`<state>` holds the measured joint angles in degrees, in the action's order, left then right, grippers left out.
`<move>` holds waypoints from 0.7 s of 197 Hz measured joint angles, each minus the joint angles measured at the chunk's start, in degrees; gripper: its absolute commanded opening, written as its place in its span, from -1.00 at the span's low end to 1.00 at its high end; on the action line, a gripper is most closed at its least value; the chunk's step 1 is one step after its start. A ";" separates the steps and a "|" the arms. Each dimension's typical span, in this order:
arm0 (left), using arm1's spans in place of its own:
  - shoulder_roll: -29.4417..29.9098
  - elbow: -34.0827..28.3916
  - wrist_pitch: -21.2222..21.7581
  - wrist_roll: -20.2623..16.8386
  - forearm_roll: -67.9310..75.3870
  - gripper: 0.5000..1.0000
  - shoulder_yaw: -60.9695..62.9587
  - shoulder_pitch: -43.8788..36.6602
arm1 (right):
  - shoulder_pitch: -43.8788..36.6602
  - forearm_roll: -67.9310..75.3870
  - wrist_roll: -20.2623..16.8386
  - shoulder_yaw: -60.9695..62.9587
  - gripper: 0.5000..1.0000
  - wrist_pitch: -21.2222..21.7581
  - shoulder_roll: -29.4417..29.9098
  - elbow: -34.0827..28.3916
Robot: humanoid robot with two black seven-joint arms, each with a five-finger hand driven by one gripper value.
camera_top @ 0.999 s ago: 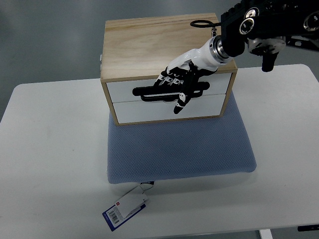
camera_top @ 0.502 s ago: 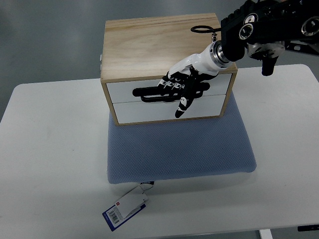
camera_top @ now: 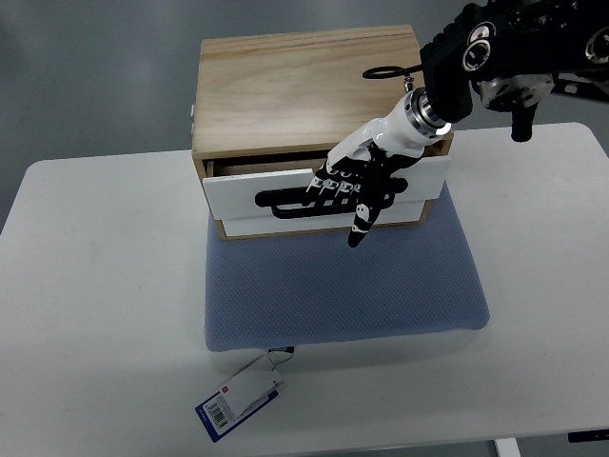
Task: Open wood drawer with right hand
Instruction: 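Pull the upper drawer toward the robot with the right hand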
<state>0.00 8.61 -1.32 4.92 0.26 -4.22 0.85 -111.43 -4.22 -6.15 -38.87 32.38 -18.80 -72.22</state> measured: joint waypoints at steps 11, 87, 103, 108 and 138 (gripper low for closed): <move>0.00 0.00 0.00 0.00 0.00 1.00 0.00 0.01 | -0.09 0.00 0.00 0.00 0.69 0.83 -0.13 0.00; 0.00 0.00 0.00 0.00 0.00 1.00 0.00 -0.02 | -1.02 0.00 0.00 -0.07 0.70 2.63 -2.17 -1.01; 0.00 0.00 0.00 0.00 0.00 1.00 0.00 0.01 | -1.05 0.00 0.00 -0.07 0.70 2.63 -2.62 -1.33; 0.00 0.00 0.00 0.00 0.00 1.00 0.00 0.01 | -1.05 0.00 0.00 -0.07 0.70 2.63 -2.69 -1.39; 0.00 0.00 0.00 0.00 0.00 1.00 0.00 -0.03 | -1.07 0.00 0.00 -0.14 0.70 2.63 -2.92 -1.83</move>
<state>0.00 8.61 -1.32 4.92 0.26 -4.22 0.82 -112.50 -4.22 -6.16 -39.01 35.00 -21.73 -74.05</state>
